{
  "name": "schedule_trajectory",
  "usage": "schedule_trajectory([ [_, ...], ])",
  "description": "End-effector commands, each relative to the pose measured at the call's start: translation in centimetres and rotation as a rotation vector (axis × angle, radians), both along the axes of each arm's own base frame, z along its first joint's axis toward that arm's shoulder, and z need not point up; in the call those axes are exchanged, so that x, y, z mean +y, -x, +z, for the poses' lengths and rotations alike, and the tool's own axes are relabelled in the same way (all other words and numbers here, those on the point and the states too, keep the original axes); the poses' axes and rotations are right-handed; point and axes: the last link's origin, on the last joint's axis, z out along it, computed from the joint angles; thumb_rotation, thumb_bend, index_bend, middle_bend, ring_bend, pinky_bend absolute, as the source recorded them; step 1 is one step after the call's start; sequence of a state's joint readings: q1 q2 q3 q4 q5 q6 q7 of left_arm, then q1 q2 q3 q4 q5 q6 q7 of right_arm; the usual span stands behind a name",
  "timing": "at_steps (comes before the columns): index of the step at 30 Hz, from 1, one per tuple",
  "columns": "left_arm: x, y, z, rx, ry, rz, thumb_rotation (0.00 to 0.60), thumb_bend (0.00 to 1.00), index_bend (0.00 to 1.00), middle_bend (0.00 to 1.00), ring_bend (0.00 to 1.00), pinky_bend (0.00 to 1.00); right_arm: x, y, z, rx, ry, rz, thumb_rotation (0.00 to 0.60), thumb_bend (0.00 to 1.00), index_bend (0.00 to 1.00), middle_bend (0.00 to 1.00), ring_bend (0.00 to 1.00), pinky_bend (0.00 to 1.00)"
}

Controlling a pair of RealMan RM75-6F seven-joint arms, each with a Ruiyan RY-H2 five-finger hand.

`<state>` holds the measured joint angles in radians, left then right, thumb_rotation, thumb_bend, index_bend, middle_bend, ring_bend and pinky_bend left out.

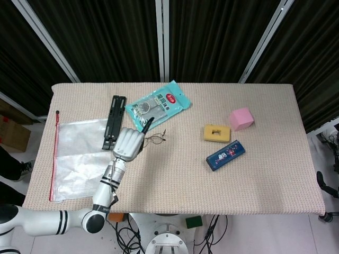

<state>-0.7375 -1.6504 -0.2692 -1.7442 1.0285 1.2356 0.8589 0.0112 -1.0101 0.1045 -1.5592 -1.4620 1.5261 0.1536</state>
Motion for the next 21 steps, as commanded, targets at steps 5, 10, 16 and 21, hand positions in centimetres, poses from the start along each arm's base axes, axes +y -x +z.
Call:
schedule_trajectory([
  [5, 1.3, -3.1, -1.7, 0.12, 0.114, -0.098, 0.6, 0.8, 0.0, 0.95, 0.94, 0.96, 0.1, -0.5, -0.1, 0.004, -0.003, 0.004, 0.6, 0.47, 0.0, 0.0, 0.0, 0.0],
  [10, 1.9, -4.4, -3.2, 0.211, 0.149, -0.1, 0.6, 0.81, 0.0, 0.95, 0.94, 0.96, 0.0, -0.6, -0.1, 0.005, -0.005, 0.005, 0.6, 0.47, 0.0, 0.0, 0.0, 0.0],
  [16, 1.8, -4.2, -3.4, 0.285, 0.142, -0.079, 0.6, 0.81, 0.0, 0.95, 0.94, 0.96, -0.1, -0.5, -0.1, 0.005, -0.004, -0.004, 0.6, 0.47, 0.0, 0.0, 0.0, 0.0],
  [21, 1.5, -4.0, -3.1, 0.311, 0.122, -0.077, 0.6, 0.81, 0.0, 0.95, 0.94, 0.96, -0.1, -0.3, -0.4, 0.003, -0.014, -0.008, 0.6, 0.47, 0.0, 0.0, 0.0, 0.0],
])
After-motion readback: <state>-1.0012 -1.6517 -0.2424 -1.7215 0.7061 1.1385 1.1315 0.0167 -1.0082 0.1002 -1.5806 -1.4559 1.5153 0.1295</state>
